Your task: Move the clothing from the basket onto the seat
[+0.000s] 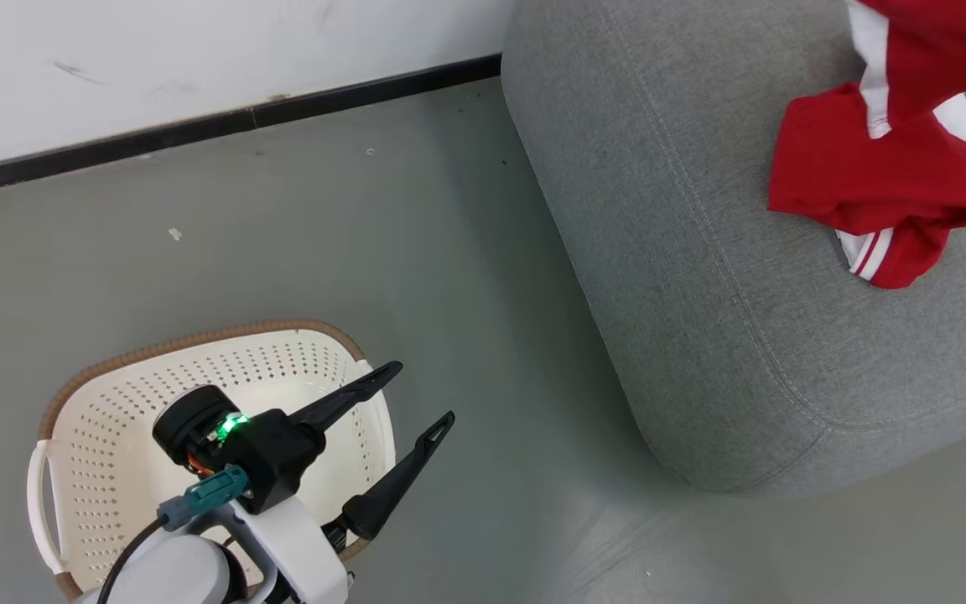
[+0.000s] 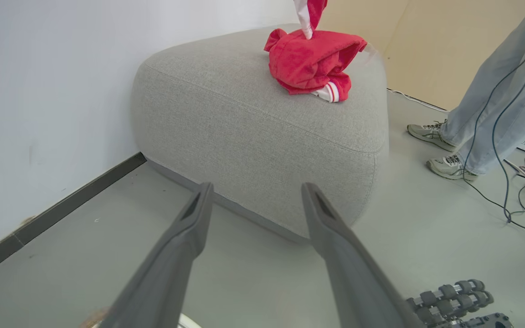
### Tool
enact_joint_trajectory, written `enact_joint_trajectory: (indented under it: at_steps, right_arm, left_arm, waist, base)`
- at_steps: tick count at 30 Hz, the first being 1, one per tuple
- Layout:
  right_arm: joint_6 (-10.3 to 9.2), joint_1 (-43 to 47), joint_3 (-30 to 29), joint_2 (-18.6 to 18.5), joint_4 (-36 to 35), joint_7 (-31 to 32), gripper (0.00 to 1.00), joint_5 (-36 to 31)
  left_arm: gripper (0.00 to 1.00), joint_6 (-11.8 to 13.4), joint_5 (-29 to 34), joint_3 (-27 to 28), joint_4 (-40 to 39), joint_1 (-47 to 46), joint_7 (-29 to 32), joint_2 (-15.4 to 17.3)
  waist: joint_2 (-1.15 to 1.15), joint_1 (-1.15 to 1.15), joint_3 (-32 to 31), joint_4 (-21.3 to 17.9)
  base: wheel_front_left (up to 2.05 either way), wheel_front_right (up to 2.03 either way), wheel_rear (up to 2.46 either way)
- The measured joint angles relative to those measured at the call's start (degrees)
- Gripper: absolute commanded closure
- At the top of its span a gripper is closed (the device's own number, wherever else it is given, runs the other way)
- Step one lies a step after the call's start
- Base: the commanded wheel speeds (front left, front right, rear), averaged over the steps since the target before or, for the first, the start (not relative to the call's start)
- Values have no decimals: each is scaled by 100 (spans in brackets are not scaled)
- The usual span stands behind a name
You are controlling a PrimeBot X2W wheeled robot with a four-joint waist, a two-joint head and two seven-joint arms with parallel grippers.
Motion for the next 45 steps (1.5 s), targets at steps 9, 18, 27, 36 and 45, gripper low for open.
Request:
enact_joint_trajectory:
  at_steps: [9,18,27,36,45]
  right_arm:
    - [1,-640,-291,-137,681,171,100,-231]
    - [1,-948,-487,116,1182,182,100,-476]
    - [1,-942,-76,497,1508,214,100,-767]
    - [1,-813,527,766,1923,445,100,-1137]
    - [1,-589,717,814,2402,521,32,-1287]
  left_arm:
    - [0,101,21,165,-414,16,170,310]
    - [0,151,45,272,-787,15,324,541]
    - [0,151,96,420,-1024,-18,406,760]
    - [0,155,127,533,-1145,-123,459,913]
    - [0,141,137,609,-1083,-157,297,899]
  waist:
    - [0,0,472,88]
    - [0,0,947,141]
    - [0,0,1377,141]
    - [0,0,1679,49]
    - [0,0,1599,-17]
  base:
    - [0,0,0]
    - [0,0,0]
    - [0,0,0]
    - [0,0,0]
    - [0,0,0]
